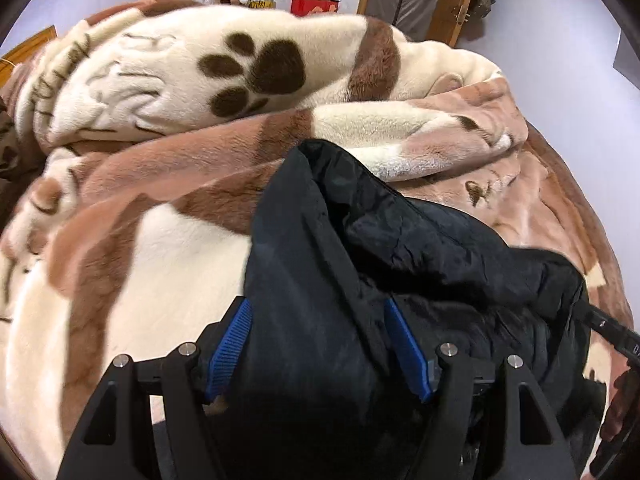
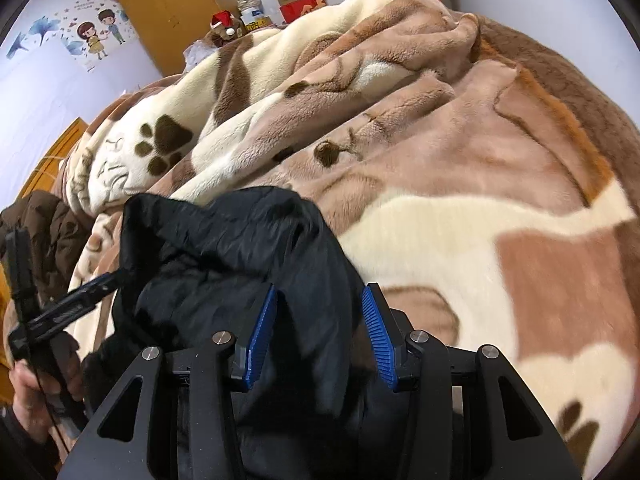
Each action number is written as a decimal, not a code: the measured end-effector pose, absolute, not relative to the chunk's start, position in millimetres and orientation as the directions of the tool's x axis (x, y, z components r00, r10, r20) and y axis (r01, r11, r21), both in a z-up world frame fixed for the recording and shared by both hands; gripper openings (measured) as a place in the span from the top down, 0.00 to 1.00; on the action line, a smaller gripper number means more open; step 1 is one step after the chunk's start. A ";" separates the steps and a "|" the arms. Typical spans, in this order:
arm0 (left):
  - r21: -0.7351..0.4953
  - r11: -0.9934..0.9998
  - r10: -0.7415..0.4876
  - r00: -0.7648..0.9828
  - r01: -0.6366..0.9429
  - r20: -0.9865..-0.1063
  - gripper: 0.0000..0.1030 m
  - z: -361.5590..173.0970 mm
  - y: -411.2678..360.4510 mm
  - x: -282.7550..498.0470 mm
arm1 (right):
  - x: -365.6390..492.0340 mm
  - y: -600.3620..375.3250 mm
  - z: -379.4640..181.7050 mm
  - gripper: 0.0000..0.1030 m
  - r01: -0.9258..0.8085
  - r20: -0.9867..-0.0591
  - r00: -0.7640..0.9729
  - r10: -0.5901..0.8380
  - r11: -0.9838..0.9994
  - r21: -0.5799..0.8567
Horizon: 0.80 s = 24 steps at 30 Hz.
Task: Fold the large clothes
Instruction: 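Grasp the hem with both grippers and lift it toward the collar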
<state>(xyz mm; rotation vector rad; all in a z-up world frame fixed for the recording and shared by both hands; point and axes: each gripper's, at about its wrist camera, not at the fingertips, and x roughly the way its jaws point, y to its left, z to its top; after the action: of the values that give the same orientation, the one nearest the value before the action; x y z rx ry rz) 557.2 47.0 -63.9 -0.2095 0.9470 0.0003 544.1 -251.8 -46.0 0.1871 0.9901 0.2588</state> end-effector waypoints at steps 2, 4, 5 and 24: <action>-0.183 0.978 -0.093 0.575 -0.100 -0.813 0.68 -73.6 44.6 562.9 | 554.8 -247.1 -56.0 0.56 -0.127 -0.832 0.475 0.288 0.957 0.259; -0.197 0.976 -0.113 0.559 -0.093 -0.821 0.93 -80.5 41.9 560.7 | 555.6 -243.4 -57.2 0.87 -0.134 -0.838 0.466 0.284 0.959 0.251; -0.189 0.978 -0.105 0.584 -0.085 -0.805 0.94 -76.8 40.7 553.3 | 551.0 -243.1 -51.6 0.92 -0.136 -0.828 0.484 0.283 0.959 0.248; -0.367 0.930 -0.236 0.716 -0.030 -0.657 0.93 -14.3 64.3 317.3 | 318.4 -260.2 27.9 0.95 -0.224 -0.674 0.621 0.401 0.914 0.338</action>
<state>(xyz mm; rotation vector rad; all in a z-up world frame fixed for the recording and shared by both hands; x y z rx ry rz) 317.3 64.3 -14.3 -0.3684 0.7683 -0.1168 318.4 -260.2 27.9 0.2299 0.8270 0.3629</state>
